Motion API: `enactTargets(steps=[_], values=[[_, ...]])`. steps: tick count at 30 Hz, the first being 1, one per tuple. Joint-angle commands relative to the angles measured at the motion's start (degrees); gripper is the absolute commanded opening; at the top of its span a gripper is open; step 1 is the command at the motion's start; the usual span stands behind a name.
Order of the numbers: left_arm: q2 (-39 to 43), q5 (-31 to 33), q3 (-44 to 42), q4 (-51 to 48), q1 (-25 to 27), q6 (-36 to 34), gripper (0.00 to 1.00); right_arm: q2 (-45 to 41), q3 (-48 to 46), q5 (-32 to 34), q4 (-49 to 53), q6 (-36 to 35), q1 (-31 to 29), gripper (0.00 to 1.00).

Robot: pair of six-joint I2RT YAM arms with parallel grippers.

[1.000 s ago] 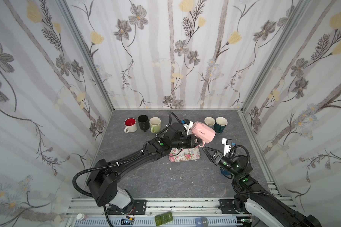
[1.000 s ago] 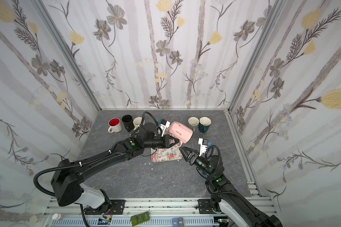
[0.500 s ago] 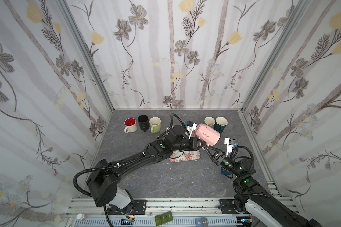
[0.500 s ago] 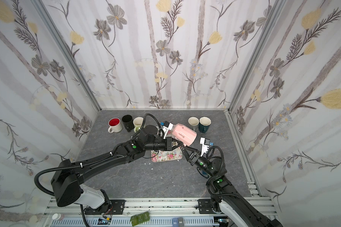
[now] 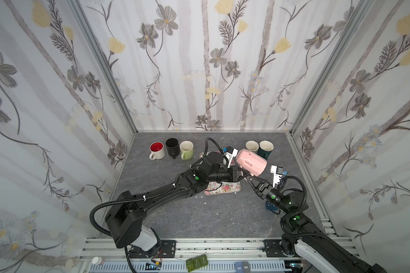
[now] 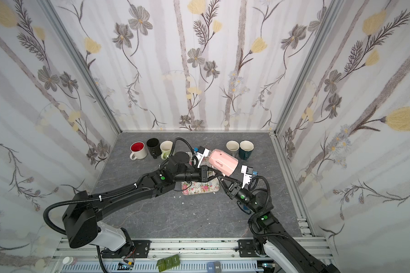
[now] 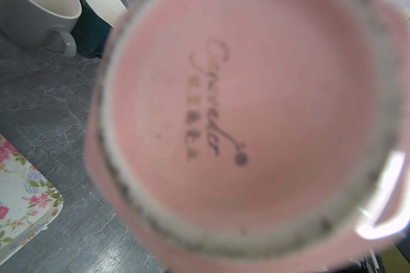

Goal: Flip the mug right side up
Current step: 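Close the right gripper on the pink mug's handle while the left gripper holds it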

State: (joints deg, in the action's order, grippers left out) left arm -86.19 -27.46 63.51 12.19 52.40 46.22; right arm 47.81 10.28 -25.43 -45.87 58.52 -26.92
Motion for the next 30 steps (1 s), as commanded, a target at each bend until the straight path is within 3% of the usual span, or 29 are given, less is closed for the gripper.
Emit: enactTargets(steps=[1, 5, 18, 20, 22, 24, 25, 30], values=[[0.1, -2.1, -0.1, 5.4, 0.4, -0.8, 0.0, 0.7, 0.0, 1.0, -2.5, 0.2, -0.2, 0.18], [0.1, -1.8, -0.4, 5.1, 0.4, -1.1, 0.0, 0.7, 0.0, 1.6, -1.8, -0.1, -0.1, 0.03], [-0.3, 0.0, -0.9, 5.1, 0.3, -0.8, 0.02, -1.3, 0.7, 9.2, 6.6, -1.7, -0.6, 0.0], [-0.3, 0.5, -1.1, 5.2, 0.3, -0.7, 0.12, -1.6, 0.7, 10.5, 7.4, -1.7, -0.6, 0.0], [-0.2, 1.5, -1.4, 5.2, 0.3, -0.6, 0.29, -1.7, 0.7, 12.2, 8.4, -1.5, -0.8, 0.0], [0.0, 2.8, -1.5, 4.7, 0.4, -0.9, 0.55, -1.6, 0.3, 15.0, 9.8, -0.8, -0.9, 0.0], [0.0, 3.2, -1.4, 4.2, 0.3, -1.4, 0.62, -1.3, 0.0, 15.6, 10.0, -0.7, -0.9, 0.0], [1.1, 6.4, -2.1, 2.2, 0.2, -3.3, 0.85, 1.8, -0.7, 16.3, 10.1, -0.6, -0.9, 0.0]])
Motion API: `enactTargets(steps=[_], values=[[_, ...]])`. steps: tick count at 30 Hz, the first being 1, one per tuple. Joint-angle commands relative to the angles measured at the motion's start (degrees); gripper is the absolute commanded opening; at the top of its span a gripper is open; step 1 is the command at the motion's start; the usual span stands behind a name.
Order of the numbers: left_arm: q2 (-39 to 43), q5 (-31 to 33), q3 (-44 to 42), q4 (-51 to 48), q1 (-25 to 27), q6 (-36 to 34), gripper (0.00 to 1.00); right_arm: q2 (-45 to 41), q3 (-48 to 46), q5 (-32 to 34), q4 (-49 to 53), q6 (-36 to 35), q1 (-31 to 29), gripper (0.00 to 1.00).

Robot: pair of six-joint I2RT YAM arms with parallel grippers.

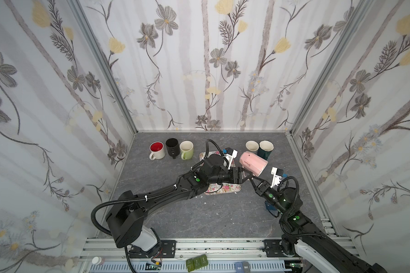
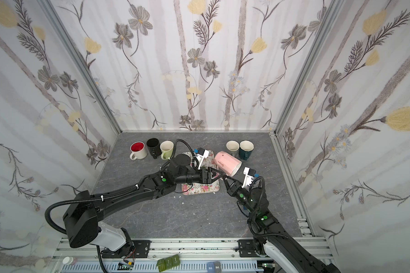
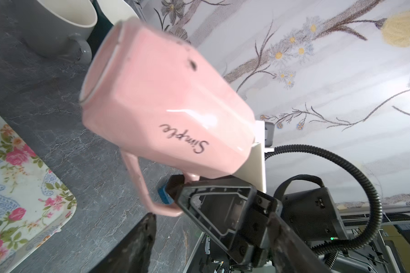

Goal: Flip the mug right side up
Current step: 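Close the right gripper on the pink mug's handle while the left gripper holds it, then open the left gripper and draw back while the right gripper carries the mug away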

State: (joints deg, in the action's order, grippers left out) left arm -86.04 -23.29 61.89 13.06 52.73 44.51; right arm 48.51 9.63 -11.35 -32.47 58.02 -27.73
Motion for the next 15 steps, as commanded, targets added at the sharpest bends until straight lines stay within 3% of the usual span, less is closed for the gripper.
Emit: enactTargets(steps=[1, 11, 15], values=[[1.0, 2.6, -0.8, 1.3, -0.3, -1.8, 0.87, 1.8, 0.0, 2.3, -3.7, -0.2, -0.1, 0.0], [4.6, 7.0, -4.7, -1.1, -1.6, -3.9, 0.99, 6.3, 0.6, 4.9, -1.5, -3.4, -0.1, 0.0], [7.4, 13.4, -7.4, -4.8, -2.2, -6.4, 1.0, 5.5, 4.9, 9.1, 11.4, -7.8, -0.1, 0.0]])
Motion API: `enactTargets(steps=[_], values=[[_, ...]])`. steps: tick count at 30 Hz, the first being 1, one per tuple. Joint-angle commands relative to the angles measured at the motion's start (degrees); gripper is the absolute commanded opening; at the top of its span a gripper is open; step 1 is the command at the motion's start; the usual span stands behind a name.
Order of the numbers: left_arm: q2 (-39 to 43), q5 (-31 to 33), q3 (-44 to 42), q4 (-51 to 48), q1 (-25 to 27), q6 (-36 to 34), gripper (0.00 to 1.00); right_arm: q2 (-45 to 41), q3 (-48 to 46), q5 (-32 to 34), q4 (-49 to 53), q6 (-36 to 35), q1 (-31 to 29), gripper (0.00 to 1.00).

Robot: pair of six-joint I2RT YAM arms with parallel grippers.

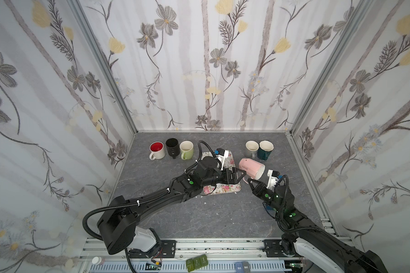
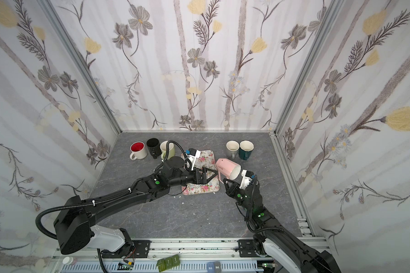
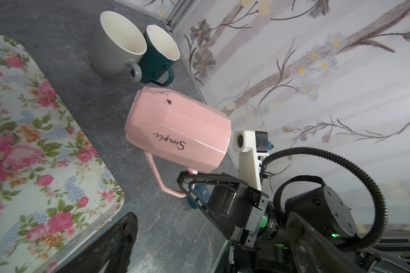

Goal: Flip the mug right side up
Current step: 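Open the left gripper and draw back while the right gripper carries the mug away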

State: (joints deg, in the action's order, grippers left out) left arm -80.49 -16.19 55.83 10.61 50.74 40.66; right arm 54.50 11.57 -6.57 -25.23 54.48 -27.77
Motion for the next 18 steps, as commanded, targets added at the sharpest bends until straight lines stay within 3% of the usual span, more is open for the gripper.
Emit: enactTargets(steps=[1, 6, 10, 18], values=[[2.8, 8.3, -2.3, -2.8, -0.3, -3.8, 1.0, -0.5, 4.5, 5.6, 8.0, -5.3, 0.0, 0.0], [8.0, 18.6, -7.9, -5.1, -0.6, -9.7, 1.0, 0.6, 11.4, 11.4, 22.5, -13.8, 0.2, 0.0], [11.1, 25.2, -12.6, -5.1, -1.3, -13.7, 1.0, 0.3, 15.0, 13.6, 28.4, -17.0, 2.0, 0.0], [15.0, 31.7, -22.1, 0.2, -2.2, -19.0, 1.0, 1.7, 24.3, 16.9, 43.6, -25.6, 10.1, 0.0]])
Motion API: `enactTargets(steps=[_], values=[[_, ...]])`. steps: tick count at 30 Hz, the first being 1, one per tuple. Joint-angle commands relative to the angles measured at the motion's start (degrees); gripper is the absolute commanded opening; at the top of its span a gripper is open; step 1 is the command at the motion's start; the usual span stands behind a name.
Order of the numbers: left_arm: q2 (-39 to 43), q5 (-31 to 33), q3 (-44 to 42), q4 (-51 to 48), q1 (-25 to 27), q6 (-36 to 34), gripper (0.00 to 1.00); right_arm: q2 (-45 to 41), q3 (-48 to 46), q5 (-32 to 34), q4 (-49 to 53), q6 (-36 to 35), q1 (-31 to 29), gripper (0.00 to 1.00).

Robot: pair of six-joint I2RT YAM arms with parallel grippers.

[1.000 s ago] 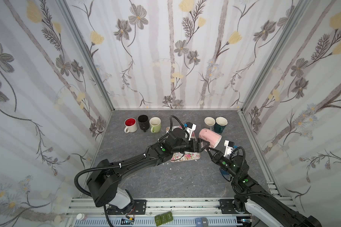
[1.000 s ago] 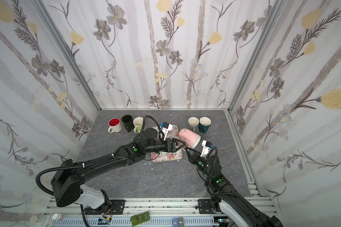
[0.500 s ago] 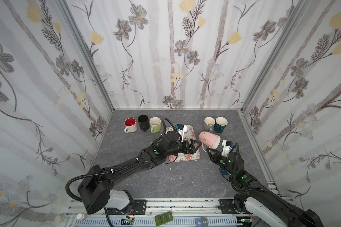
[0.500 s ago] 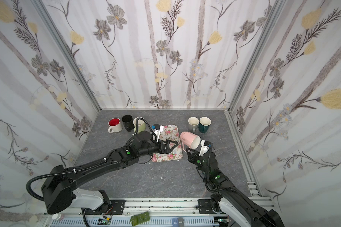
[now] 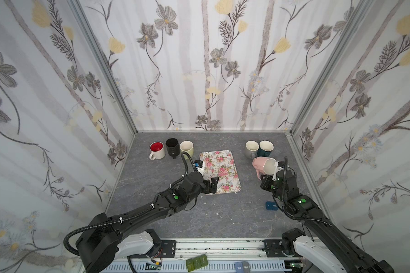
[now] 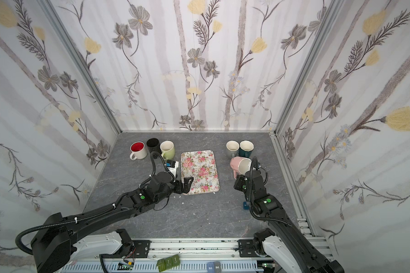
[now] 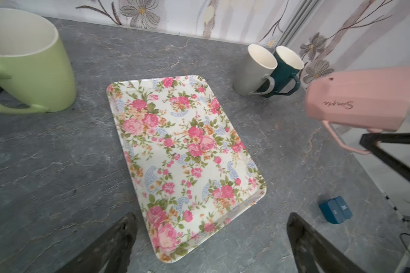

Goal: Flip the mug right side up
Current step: 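Open the left gripper and draw back while the right gripper carries the mug away, then lower the pink mug opening-up beside the dark-green mug with the right gripper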

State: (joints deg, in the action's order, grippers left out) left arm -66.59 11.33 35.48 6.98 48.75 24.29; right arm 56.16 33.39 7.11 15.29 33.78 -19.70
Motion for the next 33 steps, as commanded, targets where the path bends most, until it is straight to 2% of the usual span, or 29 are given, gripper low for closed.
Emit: enactTargets(steps=[1, 7, 12, 15, 24, 33], values=[[1.7, 4.2, -2.8, 4.3, -0.3, -2.7, 1.0, -0.1, 3.9, 3.2, 4.7, -6.0, 3.4, 0.0], [3.3, 5.5, -5.4, 6.4, -0.3, -2.6, 1.0, 4.7, 14.6, 3.0, 13.2, -12.7, 11.8, 0.0], [1.6, 7.7, -5.6, 6.8, -0.4, -3.0, 1.0, 11.1, 22.4, -7.5, 16.2, -15.5, 20.4, 0.0], [0.0, 8.9, -5.2, 6.7, -0.8, -3.8, 1.0, 15.4, 26.9, -9.2, 17.2, -16.9, 23.3, 0.0], [-1.7, 7.5, -5.1, 6.8, -1.6, -1.4, 1.0, 33.9, 38.3, -8.2, 19.2, -18.3, 26.7, 0.0], [-2.1, 7.0, -5.0, 6.5, -2.1, -0.6, 1.0, 46.2, 47.8, -1.3, 19.5, -16.0, 26.8, 0.0]])
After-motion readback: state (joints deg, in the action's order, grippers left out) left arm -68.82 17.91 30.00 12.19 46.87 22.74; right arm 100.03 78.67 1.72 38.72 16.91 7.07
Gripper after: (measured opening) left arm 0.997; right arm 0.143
